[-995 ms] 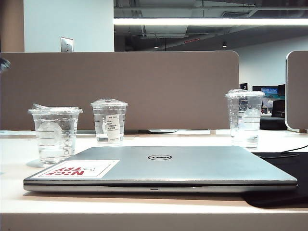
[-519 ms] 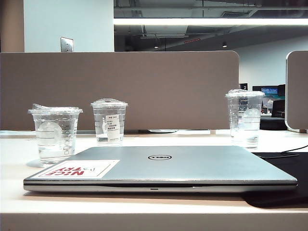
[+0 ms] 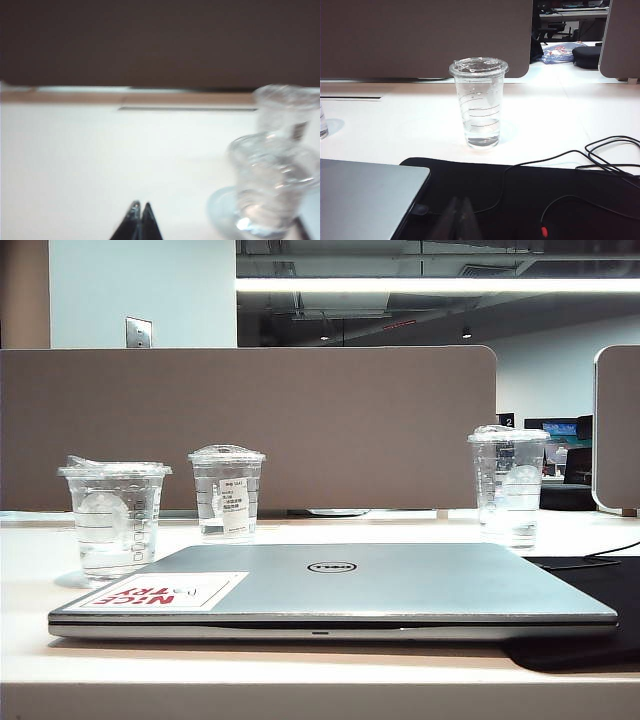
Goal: Pick up the coffee cup on the middle and place it on the left side of the laptop.
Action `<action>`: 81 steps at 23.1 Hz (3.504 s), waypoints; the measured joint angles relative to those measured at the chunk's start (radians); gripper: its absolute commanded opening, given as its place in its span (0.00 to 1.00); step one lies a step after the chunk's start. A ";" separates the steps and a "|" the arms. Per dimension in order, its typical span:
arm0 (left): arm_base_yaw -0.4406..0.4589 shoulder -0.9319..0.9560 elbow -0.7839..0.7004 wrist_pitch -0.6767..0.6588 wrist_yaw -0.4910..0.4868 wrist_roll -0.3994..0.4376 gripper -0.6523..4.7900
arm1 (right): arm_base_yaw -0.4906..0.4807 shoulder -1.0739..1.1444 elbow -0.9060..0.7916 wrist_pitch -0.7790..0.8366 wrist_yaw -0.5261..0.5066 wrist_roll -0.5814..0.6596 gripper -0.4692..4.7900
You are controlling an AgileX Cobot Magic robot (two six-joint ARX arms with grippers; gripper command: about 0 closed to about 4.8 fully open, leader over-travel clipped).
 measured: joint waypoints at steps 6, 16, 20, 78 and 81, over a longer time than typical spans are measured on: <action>0.000 -0.040 0.002 -0.078 -0.013 0.014 0.11 | 0.000 0.000 0.000 0.000 0.000 0.000 0.08; 0.000 -0.042 0.013 -0.085 0.086 0.016 0.11 | 0.000 0.000 0.000 0.000 0.000 0.000 0.08; 0.000 -0.042 0.006 -0.082 0.088 0.016 0.11 | 0.000 0.000 0.000 0.000 0.000 0.000 0.08; 0.000 -0.041 -0.002 -0.098 0.111 0.011 0.11 | -0.079 0.000 0.000 0.000 -0.002 0.000 0.08; 0.000 -0.041 -0.002 -0.098 0.111 0.011 0.11 | -0.079 0.000 0.000 0.000 -0.002 0.000 0.08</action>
